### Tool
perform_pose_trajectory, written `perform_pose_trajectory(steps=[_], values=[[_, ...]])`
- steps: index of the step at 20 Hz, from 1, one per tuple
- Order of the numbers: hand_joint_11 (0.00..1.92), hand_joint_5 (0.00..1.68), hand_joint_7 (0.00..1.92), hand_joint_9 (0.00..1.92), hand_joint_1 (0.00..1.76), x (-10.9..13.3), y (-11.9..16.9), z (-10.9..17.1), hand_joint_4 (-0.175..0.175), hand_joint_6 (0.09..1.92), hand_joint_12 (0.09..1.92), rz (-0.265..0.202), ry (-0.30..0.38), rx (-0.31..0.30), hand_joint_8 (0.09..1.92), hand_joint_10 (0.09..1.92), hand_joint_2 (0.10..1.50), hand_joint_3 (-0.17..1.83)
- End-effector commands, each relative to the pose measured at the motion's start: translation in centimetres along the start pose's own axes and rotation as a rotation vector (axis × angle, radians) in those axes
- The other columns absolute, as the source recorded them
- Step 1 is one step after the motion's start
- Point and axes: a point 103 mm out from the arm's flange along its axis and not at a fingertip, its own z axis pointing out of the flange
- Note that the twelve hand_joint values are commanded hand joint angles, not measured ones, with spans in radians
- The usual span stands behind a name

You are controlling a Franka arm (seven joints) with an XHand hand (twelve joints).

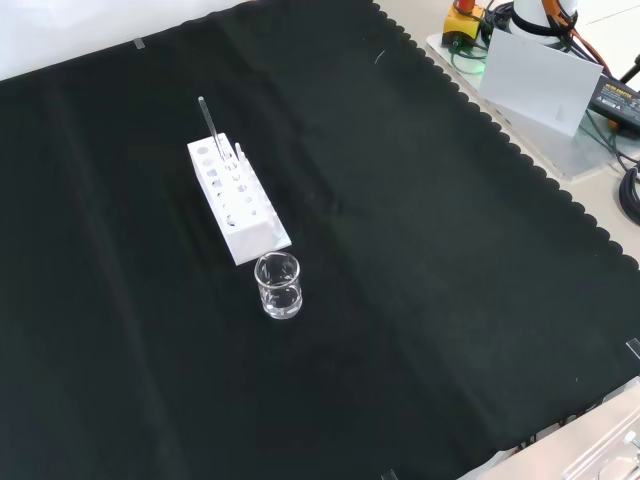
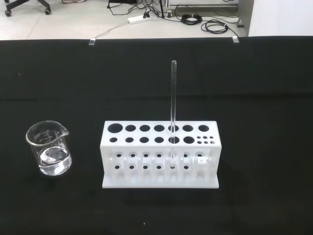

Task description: Take the glass rod from the white test tube rack.

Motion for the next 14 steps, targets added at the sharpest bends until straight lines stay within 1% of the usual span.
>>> perform_pose_trajectory(steps=[1,2,4,9,12,14], values=[[0.28,0.28,0.21,0.27,0.81,-4.26,-9.53,-2.28,-0.131,0.09,0.88,0.209,-0.035,-0.016,0.58,0.74,0.75,0.56],[0.13,0.16,0.1,0.13,0.73,-4.54,-10.18,-2.39,-0.126,0.09,0.92,0.221,-0.038,-0.016,0.52,0.73,0.79,0.51],[0.03,0.07,0.02,0.03,0.68,-4.64,-10.41,-2.33,-0.122,0.09,0.96,0.226,-0.039,-0.01,0.47,0.73,0.81,0.47],[0.0,0.05,0.0,0.0,0.66,-4.57,-10.31,-2.13,-0.12,0.09,0.97,0.219,-0.033,0.001,0.47,0.73,0.82,0.46],[0.0,0.05,0.0,0.0,0.65,-4.94,-10.34,-2.13,-0.119,0.09,0.98,0.214,-0.017,0.0,0.48,0.75,0.83,0.45],[0.0,0.05,0.0,0.0,0.64,-4.98,-10.32,-2.12,-0.119,0.09,0.98,0.218,-0.02,0.003,0.49,0.76,0.83,0.45]])
